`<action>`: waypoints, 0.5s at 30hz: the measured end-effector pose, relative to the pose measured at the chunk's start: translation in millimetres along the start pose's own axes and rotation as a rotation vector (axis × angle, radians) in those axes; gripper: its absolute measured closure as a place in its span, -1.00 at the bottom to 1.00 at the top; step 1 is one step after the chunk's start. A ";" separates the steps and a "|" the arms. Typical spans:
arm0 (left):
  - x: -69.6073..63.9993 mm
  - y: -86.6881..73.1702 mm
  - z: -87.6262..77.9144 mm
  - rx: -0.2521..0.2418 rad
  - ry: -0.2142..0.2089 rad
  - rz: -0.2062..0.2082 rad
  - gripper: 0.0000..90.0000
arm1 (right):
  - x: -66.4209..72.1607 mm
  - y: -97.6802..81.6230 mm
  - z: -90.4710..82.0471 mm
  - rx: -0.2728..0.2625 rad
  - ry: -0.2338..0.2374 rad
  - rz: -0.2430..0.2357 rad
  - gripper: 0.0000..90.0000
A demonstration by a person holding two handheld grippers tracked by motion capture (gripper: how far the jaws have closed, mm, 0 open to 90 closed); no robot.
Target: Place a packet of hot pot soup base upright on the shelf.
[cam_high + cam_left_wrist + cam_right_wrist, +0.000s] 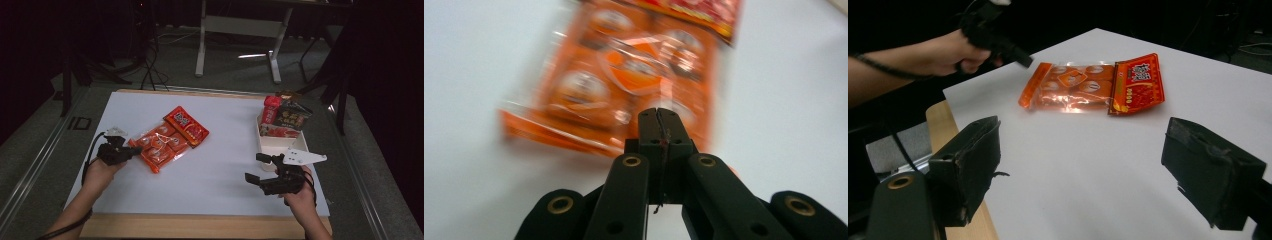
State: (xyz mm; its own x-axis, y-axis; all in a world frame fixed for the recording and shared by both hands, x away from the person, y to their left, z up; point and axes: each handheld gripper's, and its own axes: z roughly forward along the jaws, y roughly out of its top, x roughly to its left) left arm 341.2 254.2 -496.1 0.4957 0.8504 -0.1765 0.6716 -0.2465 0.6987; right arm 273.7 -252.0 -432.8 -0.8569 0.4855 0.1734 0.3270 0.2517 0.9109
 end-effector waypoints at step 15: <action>46.5 17.6 55.0 0.036 0.119 0.029 1.00 | 1.3 -1.7 1.2 0.003 0.012 -0.008 -0.65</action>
State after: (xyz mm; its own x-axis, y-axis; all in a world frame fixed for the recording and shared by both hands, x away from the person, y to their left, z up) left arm 406.3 263.8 -530.1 0.4479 0.8912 -0.0719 0.6782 -0.2862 0.6768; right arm 272.4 -250.7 -434.6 -0.8643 0.4733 0.1704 0.3212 0.2585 0.9110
